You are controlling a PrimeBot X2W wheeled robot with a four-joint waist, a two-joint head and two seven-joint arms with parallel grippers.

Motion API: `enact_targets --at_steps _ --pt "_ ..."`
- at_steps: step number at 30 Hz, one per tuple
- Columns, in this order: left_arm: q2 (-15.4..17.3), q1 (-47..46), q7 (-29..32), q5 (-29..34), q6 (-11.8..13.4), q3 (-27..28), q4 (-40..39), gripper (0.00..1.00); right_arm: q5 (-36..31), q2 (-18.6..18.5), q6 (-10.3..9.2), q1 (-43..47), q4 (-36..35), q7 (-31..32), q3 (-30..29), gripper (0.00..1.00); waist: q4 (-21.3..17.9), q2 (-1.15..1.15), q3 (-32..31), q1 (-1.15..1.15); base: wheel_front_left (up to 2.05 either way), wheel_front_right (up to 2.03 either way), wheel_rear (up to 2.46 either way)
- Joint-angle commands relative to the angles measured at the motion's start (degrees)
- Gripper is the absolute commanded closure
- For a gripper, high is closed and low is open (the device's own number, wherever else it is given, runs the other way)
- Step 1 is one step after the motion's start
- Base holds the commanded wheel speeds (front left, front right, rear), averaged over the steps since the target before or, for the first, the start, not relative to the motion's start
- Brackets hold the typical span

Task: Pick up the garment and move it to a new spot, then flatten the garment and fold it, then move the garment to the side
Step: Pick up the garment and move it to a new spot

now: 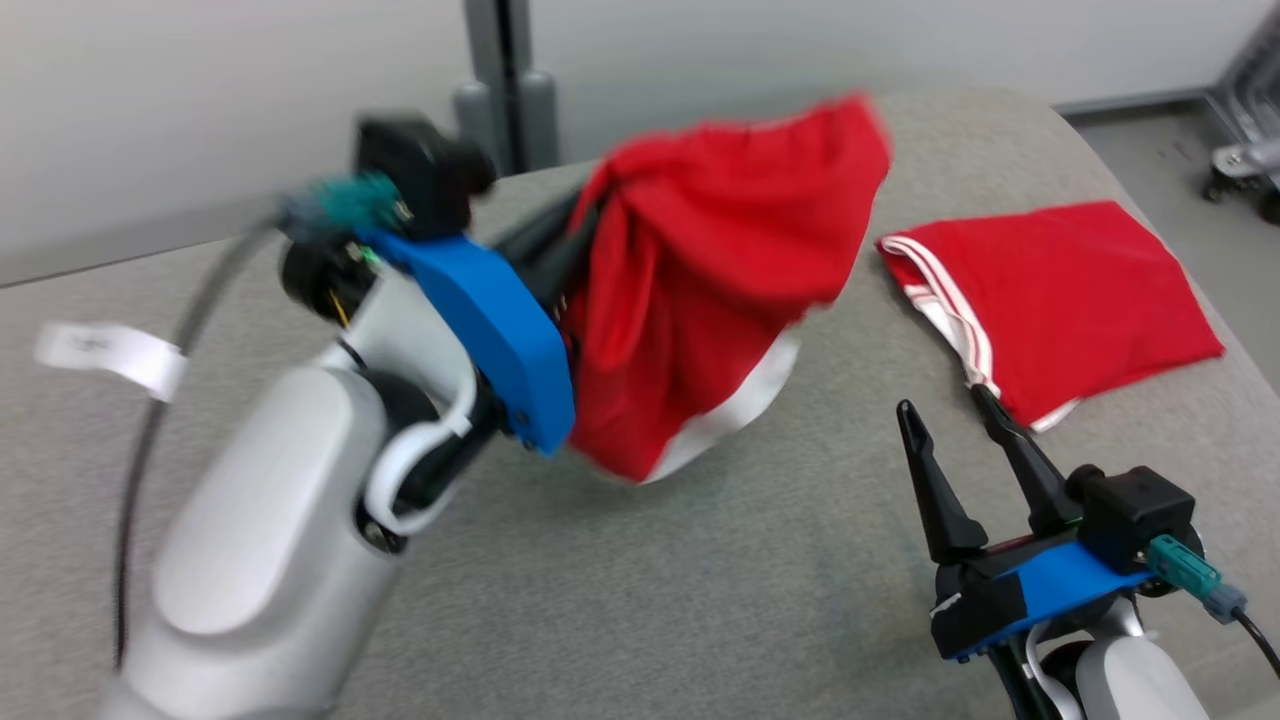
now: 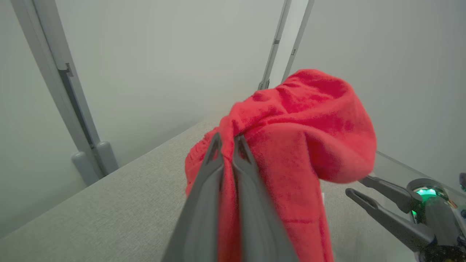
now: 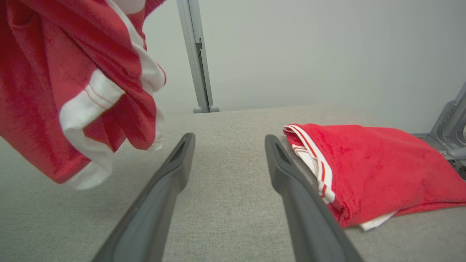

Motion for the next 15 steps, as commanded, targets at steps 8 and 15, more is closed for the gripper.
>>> enact_targets --at_steps 8,15 --pt "-3.0 8.8 -11.3 5.0 2.2 -4.3 22.1 0.0 0.5 0.5 0.01 -2.0 1.6 -1.5 0.5 0.0 -3.9 0.0 1.9 -0.01 0.0 0.0 0.0" --pt "-4.2 11.4 -19.7 5.4 3.4 -3.3 28.6 0.0 0.0 -0.1 0.01 -1.0 2.0 -1.2 -0.6 0.0 -1.1 0.0 0.6 -0.01 0.0 0.0 0.0"
